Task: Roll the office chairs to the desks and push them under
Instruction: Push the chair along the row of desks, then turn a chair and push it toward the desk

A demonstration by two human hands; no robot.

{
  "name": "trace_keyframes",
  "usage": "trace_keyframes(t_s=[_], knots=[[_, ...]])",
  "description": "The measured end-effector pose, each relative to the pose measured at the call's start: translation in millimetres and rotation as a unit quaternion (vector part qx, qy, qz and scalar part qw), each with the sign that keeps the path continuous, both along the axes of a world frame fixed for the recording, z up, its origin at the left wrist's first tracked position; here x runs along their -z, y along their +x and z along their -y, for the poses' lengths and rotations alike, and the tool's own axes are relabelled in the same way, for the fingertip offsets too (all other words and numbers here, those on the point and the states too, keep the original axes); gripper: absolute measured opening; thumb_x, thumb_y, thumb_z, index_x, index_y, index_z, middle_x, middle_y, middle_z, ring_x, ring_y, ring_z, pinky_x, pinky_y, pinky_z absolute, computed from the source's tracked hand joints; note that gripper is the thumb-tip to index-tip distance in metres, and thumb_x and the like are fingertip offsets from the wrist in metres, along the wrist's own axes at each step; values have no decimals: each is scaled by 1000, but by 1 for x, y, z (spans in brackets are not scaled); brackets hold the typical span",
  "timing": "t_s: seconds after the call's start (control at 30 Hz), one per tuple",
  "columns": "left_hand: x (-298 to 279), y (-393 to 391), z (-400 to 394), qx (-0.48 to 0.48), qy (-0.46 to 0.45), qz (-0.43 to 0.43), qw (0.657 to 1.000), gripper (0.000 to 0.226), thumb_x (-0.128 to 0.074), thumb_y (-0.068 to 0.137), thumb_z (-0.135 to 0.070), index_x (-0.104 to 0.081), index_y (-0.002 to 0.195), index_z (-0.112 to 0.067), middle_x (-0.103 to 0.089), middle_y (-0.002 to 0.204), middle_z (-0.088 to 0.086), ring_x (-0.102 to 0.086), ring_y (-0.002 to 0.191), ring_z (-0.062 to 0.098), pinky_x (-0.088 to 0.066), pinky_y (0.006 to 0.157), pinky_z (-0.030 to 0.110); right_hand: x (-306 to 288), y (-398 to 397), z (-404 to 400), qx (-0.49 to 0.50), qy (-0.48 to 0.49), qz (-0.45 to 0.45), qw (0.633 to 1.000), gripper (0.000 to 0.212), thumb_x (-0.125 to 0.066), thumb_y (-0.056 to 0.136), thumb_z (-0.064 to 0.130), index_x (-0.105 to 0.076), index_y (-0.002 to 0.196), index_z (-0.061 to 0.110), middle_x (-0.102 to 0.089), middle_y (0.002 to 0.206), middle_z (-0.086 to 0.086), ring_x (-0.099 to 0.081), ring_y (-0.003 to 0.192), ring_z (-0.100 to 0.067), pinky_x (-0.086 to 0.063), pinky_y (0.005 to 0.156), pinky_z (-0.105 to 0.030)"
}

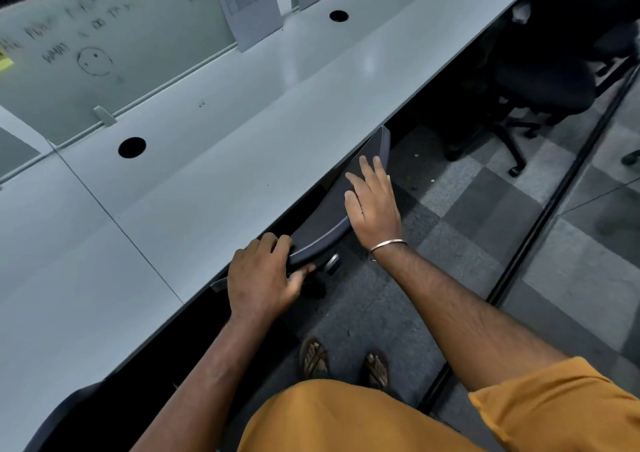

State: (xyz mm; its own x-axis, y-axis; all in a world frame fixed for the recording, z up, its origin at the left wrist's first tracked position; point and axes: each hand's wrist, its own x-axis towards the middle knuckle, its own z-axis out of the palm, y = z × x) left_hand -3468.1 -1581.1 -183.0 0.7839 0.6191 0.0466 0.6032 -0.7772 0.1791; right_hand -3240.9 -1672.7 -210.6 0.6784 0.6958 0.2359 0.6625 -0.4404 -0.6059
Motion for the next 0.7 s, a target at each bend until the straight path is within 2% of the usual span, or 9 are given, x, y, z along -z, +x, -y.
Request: trace_keyframes(t_s=[0.13, 0.27, 0.37, 0.47, 0.6, 0.7], knots=[[-6, -2, -2, 10, -34, 6, 999, 54, -62, 84, -69, -63, 128, -36, -63, 110, -11, -63, 98, 19, -51, 77, 38, 1, -15, 10, 24, -2, -30, 999, 58, -40, 107, 37, -36, 159, 13, -15, 173, -1, 1, 160, -14, -13, 128, -54], [-16, 6, -1, 42, -114, 57, 991, 54, -60, 88, -63, -57, 137, -41, -62, 123, -19, -62, 108, 10, -54, 80, 37, 5, -26, 21, 16, 10, -49, 999, 67, -34, 109, 44, -15, 165, 14, 1, 174, 3, 8, 159, -11, -7, 130, -47], [-26, 21, 7, 61, -223, 192, 954, 44, -70, 93, -44, -60, 136, -37, -60, 126, -22, -60, 115, -1, -55, 91, 33, 5, -26, 25, 12, 14, -57, 998, 67, -35, 110, 43, -14, 165, 13, 3, 174, 3, 6, 159, -10, -6, 130, -42], [-34, 38, 19, 93, -266, 269, 921, 39, -74, 94, -23, -65, 132, -26, -62, 120, -16, -63, 109, 5, -54, 90, 29, 4, -22, 38, 2, 15, -70, 997, 64, -36, 110, 40, -17, 165, 13, -3, 174, 2, 0, 159, -7, -7, 129, -38], [-37, 61, 36, 156, -270, 251, 916, 37, -72, 95, -21, -65, 132, -25, -61, 118, -15, -64, 103, 9, -53, 80, 26, 10, -5, 73, 40, 0, -108, 993, 66, -42, 109, 43, -19, 165, 16, -10, 173, 3, -9, 158, -6, -14, 128, -33], [-32, 79, 47, 192, -272, 203, 921, 39, -70, 97, -26, -62, 135, -26, -61, 121, -15, -62, 111, 6, -52, 86, 25, 19, 18, 106, 79, -35, -149, 985, 67, -50, 108, 40, -23, 164, 15, -15, 172, 1, -15, 157, -7, -17, 127, -28]])
